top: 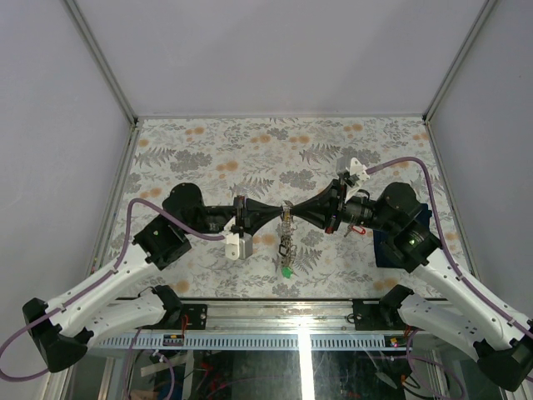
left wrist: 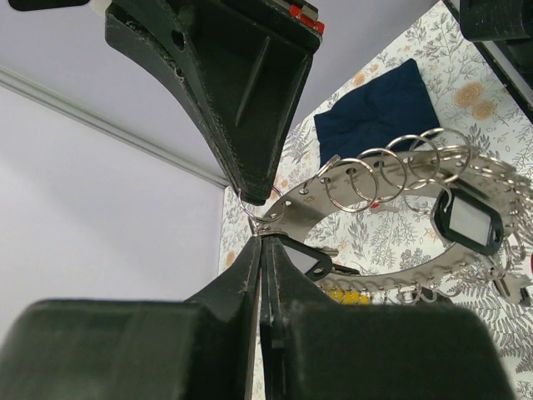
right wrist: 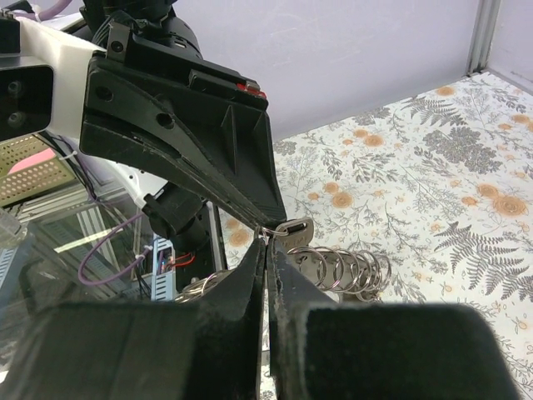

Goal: Put the keys on the keyring
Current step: Insert the key onto the keyring.

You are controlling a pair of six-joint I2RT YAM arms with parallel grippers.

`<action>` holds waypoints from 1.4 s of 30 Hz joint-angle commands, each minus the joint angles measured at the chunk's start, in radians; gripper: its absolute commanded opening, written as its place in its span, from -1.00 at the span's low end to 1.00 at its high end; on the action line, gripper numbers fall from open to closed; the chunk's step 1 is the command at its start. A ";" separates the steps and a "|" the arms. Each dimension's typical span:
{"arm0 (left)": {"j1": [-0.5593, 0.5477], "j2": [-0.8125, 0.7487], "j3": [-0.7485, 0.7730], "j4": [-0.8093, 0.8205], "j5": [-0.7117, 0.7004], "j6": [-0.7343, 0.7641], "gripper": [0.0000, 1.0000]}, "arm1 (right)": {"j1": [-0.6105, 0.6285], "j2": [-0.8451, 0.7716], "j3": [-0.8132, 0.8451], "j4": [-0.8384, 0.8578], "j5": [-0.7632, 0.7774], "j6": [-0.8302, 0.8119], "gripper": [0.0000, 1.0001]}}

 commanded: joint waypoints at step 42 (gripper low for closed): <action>-0.005 -0.038 0.055 0.054 -0.013 -0.185 -0.47 | 0.003 -0.041 -0.142 0.626 0.064 0.142 -1.00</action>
